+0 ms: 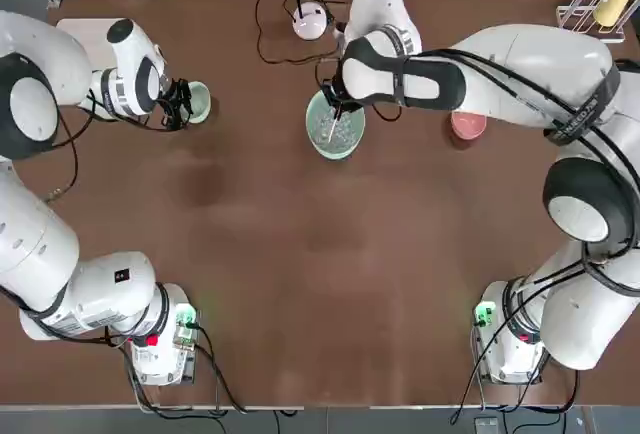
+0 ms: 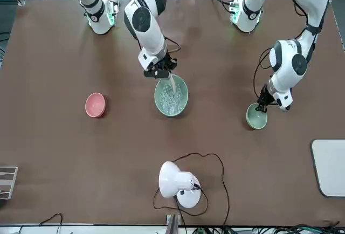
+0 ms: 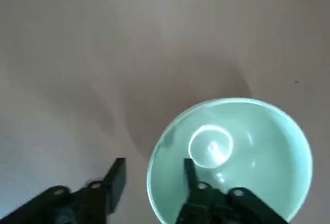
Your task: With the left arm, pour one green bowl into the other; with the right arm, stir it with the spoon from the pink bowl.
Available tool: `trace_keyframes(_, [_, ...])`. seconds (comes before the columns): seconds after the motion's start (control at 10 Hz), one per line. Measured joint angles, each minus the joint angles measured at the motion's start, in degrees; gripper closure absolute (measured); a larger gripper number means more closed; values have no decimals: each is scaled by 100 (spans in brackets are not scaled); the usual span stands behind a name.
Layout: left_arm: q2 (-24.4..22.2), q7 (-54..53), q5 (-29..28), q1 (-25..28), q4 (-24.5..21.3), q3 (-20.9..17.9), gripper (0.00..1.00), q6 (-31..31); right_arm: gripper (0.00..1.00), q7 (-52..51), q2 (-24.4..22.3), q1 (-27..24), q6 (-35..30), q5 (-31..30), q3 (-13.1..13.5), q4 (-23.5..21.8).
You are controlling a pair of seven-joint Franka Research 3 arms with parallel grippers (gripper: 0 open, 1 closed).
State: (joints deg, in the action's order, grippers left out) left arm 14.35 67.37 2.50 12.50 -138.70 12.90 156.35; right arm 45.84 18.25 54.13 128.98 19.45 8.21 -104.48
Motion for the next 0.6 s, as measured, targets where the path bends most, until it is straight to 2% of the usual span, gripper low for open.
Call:
trace_keyframes(0.1, [-19, 0, 0, 0, 40, 4, 27, 8, 94, 86, 162, -15, 9, -3, 43, 214])
trace_keyframes(0.2, [-78, 0, 0, 0, 89, 5, 19, 9, 94, 103, 281, -66, 14, -4, 98, 389])
trace_keyframes(0.4, [-218, 9, 0, 0, 258, 7, 14, 5, 94, 100, 366, -297, -26, -45, 145, 558])
trace_keyframes(0.6, [-412, 5, 0, -5, 428, 6, 12, -119, 94, 69, 373, -482, -362, -229, 141, 576])
